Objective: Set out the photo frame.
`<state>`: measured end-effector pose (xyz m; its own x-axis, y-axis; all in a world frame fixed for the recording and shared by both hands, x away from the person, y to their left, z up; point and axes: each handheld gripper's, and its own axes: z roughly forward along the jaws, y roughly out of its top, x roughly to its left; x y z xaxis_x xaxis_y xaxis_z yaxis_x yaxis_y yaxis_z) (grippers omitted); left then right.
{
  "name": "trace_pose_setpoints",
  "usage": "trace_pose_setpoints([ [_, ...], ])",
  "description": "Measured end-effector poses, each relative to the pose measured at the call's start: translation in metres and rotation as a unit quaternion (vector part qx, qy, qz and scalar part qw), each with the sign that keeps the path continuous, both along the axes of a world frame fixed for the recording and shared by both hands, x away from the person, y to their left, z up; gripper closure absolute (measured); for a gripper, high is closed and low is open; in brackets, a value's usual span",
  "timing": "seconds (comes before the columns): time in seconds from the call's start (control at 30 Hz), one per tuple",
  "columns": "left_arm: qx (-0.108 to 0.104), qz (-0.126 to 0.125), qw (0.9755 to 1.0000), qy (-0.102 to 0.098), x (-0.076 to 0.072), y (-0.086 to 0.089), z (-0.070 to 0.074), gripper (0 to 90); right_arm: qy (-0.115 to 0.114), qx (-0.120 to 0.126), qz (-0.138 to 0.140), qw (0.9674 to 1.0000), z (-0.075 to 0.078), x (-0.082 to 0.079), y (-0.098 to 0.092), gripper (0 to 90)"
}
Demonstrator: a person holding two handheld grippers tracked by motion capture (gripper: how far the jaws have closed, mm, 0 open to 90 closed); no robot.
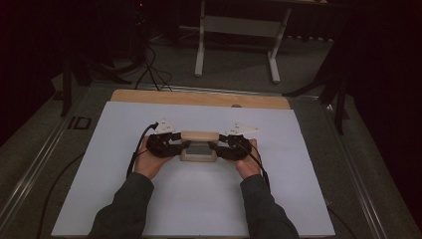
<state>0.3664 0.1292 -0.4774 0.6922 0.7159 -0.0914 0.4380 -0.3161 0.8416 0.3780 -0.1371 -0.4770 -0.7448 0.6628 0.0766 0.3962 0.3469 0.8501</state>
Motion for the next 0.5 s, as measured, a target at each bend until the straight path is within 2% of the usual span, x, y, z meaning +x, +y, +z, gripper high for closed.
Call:
trace_pose_setpoints([
  [0.3, -0.017, 0.007, 0.9998, 0.009, 0.0035, 0.0012, -0.0033, 51.0, 0.005, 0.007, 0.001, 1.0000, -0.0010, 0.0039, -0.0002, 52.0],
  [0.5, -0.001, 0.016, 0.9998, 0.013, 0.0050, -0.0036, -0.0090, 48.4, 0.010, 0.004, 0.000, 0.9999, -0.0030, 0.0064, -0.0020, 53.8],
])
